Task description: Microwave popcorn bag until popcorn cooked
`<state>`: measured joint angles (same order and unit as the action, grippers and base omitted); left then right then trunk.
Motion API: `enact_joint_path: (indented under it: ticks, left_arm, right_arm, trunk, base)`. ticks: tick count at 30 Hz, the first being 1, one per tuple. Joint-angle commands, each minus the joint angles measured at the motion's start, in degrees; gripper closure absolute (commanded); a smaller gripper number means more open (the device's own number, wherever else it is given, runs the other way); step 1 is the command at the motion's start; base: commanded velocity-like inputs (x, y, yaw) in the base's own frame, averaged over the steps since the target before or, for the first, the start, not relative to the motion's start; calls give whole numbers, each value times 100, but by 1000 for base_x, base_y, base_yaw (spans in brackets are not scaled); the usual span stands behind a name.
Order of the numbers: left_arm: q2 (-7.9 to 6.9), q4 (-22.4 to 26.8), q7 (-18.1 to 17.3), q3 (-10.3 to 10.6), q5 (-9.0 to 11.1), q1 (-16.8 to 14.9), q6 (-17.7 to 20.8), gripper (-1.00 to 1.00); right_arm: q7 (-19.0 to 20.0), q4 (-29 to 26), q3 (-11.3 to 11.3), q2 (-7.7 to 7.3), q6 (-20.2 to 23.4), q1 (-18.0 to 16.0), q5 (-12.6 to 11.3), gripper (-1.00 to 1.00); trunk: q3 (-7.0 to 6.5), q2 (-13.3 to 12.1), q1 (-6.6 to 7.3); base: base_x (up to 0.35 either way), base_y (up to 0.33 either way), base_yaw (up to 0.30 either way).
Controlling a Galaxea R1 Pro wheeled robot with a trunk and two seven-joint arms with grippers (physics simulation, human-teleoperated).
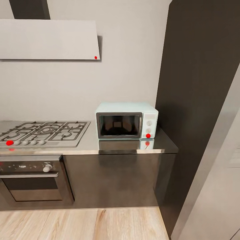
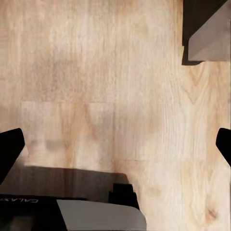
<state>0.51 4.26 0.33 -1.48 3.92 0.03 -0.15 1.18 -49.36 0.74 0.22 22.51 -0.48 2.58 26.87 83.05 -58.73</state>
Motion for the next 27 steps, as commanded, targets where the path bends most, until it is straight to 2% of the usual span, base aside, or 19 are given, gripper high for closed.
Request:
enact_joint_path:
  ticks: [1, 3, 5, 8, 10, 12, 13, 16, 17, 19, 23, 26, 27]
  left_arm:
    - [2, 6, 3, -11, 40, 1, -2, -100]
    - [2, 5, 3, -12, 40, 3, -2, -100]
    - [2, 5, 2, -13, 39, 3, -2, -100]
    - [2, 5, 2, -17, 39, 6, -2, -100]
    - [2, 5, 2, -18, 39, 2, -2, -100]
    - [2, 9, 2, -19, 39, 4, -2, -100]
    - [4, 10, 2, -14, 39, 3, -2, -100]
    - [6, 8, 2, -11, 37, 0, -9, -100]
    - [9, 6, 2, -10, 36, 3, -12, -100]
    - [11, 7, 2, -7, 31, 4, -11, -100]
    - [11, 11, 2, -7, 32, 2, -11, -100]
    - [11, 15, 2, -5, 33, 0, -11, -100]
    - [11, 18, 2, -7, 33, 3, -11, -100]
  right_arm:
    - [14, -440, 14, 50, 341, -21, 33, -100]
    - [16, -1128, 102, 145, 925, -105, 37, -100]
    - [17, -1772, 284, 246, 1618, -419, 27, -100]
    - [16, -2155, 425, 389, 2216, -948, -8, -100]
    - [14, -2286, 462, 599, 2673, -1691, -21, -100]
    - [4, -2353, 459, 709, 2942, -2324, -32, -100]
    - [0, -2412, 435, 739, 3124, -2718, -41, -100]
    - [-12, -2725, 257, 763, 3683, -3431, -94, -100]
    - [-32, -3137, 196, 775, 3749, -3940, -104, -100]
    - [-60, -3288, 172, 771, 3749, -4434, -91, -100]
    - [-148, -3325, 49, 778, 3749, -4812, -54, -100]
    - [-297, -3316, 16, 801, 3749, -4853, -41, -100]
    - [-343, -3278, 19, 816, 3588, -4855, -46, -100]
  trunk:
    - [6, 3, 0]
    - [6, 3, 0]
    - [6, 3, 0]
    - [6, 3, 0]
    - [6, 3, 0]
    - [6, 3, 0]
    - [6, 3, 0]
    - [6, 3, 0]
    - [6, 3, 0]
    - [6, 3, 0]
    - [6, 3, 0]
    - [6, 3, 0]
    - [6, 3, 0]
  base:
    - [0, 0, 0]
    - [0, 0, 0]
    - [0, 0, 0]
    - [0, 0, 0]
    - [0, 0, 0]
    - [0, 0, 0]
    - [0, 0, 0]
    - [0, 0, 0]
    - [0, 0, 0]
    - [0, 0, 0]
    - [0, 0, 0]
    - [0, 0, 0]
    - [0, 0, 0]
